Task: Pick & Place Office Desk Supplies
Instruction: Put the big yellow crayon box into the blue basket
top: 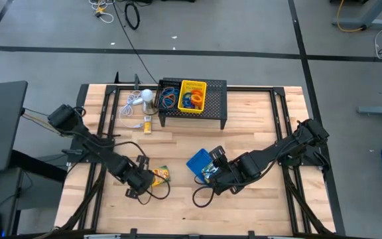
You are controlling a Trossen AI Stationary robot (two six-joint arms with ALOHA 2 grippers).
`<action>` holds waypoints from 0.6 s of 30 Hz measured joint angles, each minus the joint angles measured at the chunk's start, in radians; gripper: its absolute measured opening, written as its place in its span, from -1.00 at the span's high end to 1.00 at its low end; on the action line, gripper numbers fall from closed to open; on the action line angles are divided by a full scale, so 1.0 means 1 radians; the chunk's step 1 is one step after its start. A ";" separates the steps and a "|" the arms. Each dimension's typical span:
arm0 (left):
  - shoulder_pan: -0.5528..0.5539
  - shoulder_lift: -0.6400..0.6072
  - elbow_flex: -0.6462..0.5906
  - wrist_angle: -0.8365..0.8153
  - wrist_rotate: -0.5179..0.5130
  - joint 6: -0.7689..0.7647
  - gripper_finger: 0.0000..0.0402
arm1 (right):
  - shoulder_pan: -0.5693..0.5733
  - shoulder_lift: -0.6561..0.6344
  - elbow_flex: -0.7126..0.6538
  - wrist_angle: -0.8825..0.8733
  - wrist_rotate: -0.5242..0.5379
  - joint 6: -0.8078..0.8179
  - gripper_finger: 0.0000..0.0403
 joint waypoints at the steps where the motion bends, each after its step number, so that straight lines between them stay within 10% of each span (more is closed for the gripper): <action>1: 0.000 0.015 0.000 0.006 -0.026 0.010 0.99 | 0.000 0.000 0.000 0.000 0.000 0.000 0.08; 18: -0.163 0.079 0.003 0.036 -0.347 0.147 0.90 | 0.003 0.000 0.002 0.007 0.003 0.004 0.08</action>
